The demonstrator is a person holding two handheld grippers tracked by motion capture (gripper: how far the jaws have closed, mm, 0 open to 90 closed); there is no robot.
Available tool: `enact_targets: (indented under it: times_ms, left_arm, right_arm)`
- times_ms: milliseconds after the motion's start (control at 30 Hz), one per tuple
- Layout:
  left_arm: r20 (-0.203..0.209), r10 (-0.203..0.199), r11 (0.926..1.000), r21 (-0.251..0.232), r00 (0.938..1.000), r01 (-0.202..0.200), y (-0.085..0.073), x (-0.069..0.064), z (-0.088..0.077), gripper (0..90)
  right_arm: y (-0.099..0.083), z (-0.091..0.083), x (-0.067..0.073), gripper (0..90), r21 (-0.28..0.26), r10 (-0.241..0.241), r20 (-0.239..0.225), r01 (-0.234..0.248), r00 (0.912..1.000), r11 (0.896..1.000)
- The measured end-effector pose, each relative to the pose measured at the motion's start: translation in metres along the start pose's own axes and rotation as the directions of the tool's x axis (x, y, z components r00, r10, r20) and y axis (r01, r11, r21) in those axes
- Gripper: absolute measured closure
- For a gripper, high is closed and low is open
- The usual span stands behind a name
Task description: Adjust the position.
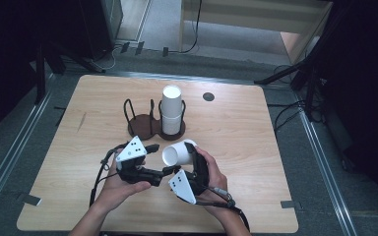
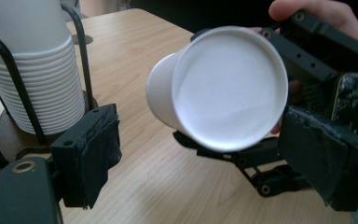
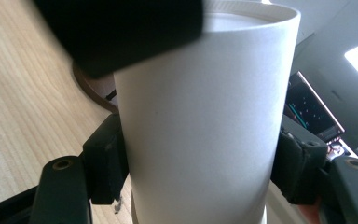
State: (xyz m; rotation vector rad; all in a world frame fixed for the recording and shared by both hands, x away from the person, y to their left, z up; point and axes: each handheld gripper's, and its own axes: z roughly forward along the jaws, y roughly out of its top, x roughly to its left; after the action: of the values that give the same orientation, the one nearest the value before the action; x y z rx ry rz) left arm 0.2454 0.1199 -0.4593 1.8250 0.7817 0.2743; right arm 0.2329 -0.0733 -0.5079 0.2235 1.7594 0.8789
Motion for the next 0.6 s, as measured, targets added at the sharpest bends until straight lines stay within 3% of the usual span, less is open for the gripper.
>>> enact_targets:
  times_ms: [133, 300, 600]
  left_arm:
    - [0.007, -0.001, 0.9999, 0.014, 1.0000, 0.001, 0.000, 0.000, 0.002, 14.4]
    - [0.015, 0.000, 0.9998, 0.018, 0.9999, 0.000, 0.000, -0.001, 0.003, 15.7]
    - [0.034, -0.006, 0.9998, 0.021, 0.9994, 0.006, -0.001, -0.001, 0.004, 25.8]
  right_arm:
    - [0.001, 0.000, 0.006, 30.2, -0.009, -0.041, -0.005, 0.041, 0.9992, 0.999]
    - [0.003, 0.000, 0.010, 30.2, -0.015, -0.051, -0.013, 0.051, 0.9986, 0.999]
    - [0.006, -0.002, 0.017, 29.9, -0.040, -0.101, -0.022, 0.100, 0.9946, 0.994]
